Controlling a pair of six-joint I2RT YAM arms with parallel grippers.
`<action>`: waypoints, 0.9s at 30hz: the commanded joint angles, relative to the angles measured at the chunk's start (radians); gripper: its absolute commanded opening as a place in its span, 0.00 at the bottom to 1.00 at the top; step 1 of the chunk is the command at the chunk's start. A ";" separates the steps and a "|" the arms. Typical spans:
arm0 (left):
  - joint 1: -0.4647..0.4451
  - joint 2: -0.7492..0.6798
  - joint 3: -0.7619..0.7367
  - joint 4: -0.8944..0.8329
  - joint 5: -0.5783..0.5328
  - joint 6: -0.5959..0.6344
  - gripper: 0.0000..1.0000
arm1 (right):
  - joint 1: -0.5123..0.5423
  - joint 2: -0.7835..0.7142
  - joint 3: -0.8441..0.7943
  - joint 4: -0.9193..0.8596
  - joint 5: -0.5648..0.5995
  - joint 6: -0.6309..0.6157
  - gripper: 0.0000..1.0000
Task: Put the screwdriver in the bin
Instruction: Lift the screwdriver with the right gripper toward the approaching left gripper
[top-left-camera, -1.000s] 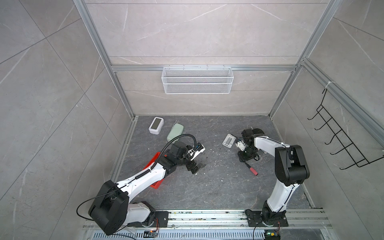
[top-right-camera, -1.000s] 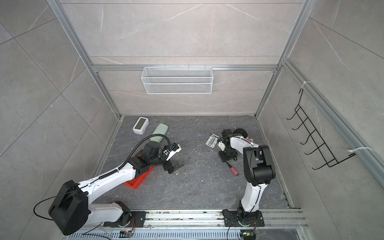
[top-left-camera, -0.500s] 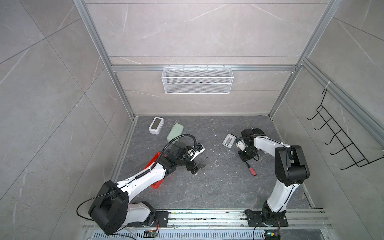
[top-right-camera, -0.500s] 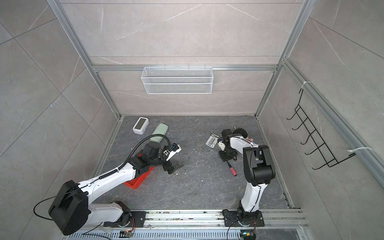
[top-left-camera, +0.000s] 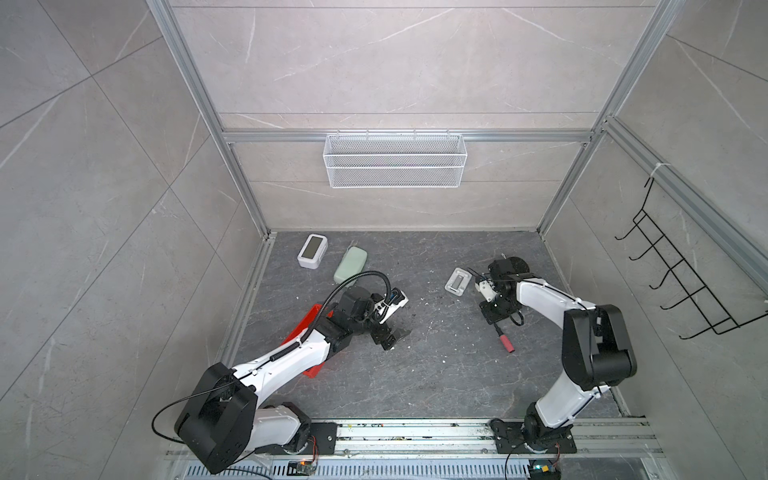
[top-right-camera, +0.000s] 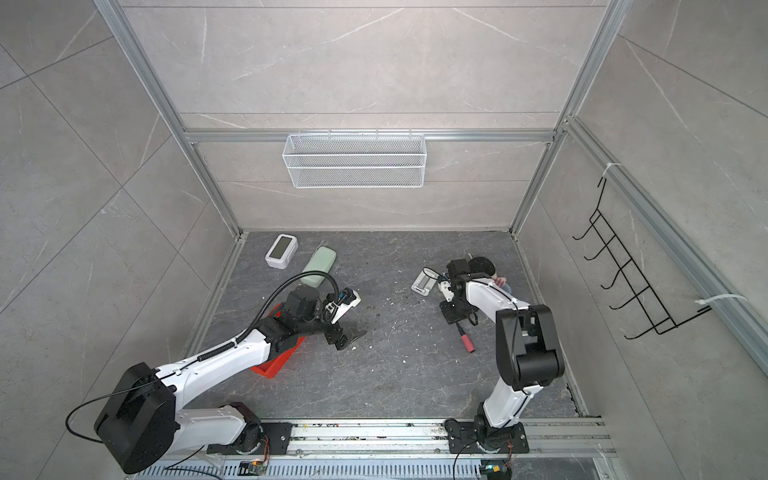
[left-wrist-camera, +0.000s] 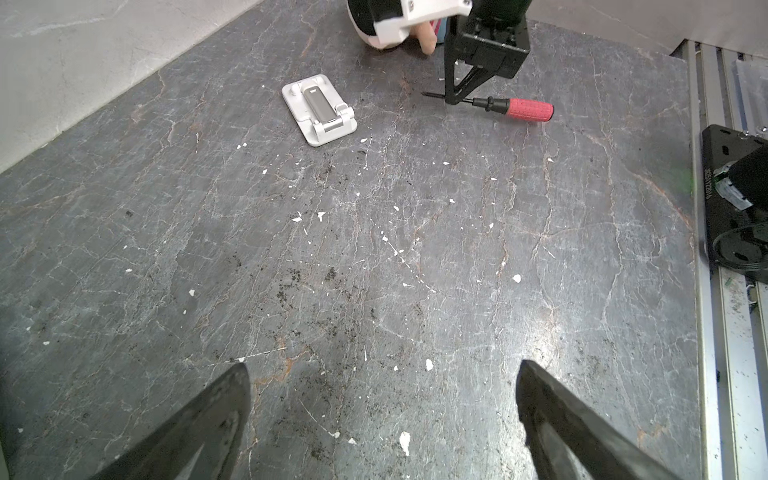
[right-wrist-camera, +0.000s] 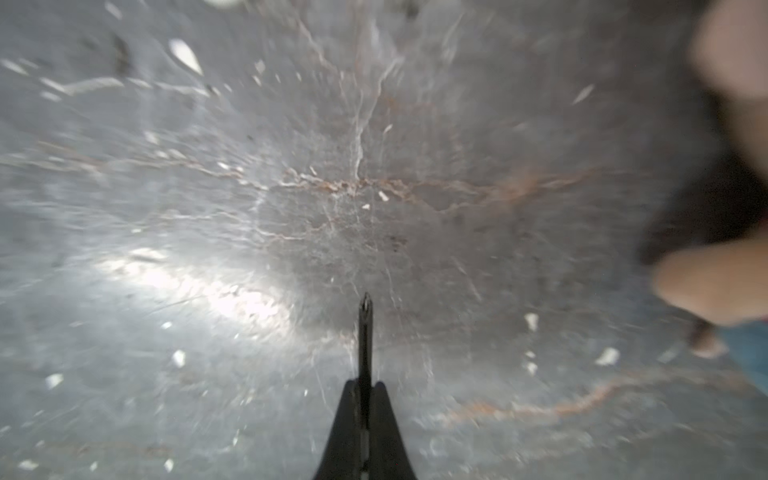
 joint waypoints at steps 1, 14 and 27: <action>-0.006 -0.035 -0.007 0.105 -0.017 -0.076 1.00 | 0.000 -0.124 -0.023 0.040 -0.018 0.013 0.00; -0.006 0.045 0.068 0.289 0.054 -0.289 1.00 | 0.000 -0.426 -0.053 0.244 -0.246 0.167 0.00; -0.009 0.159 0.171 0.449 0.081 -0.490 1.00 | 0.004 -0.489 -0.186 0.718 -0.521 0.563 0.00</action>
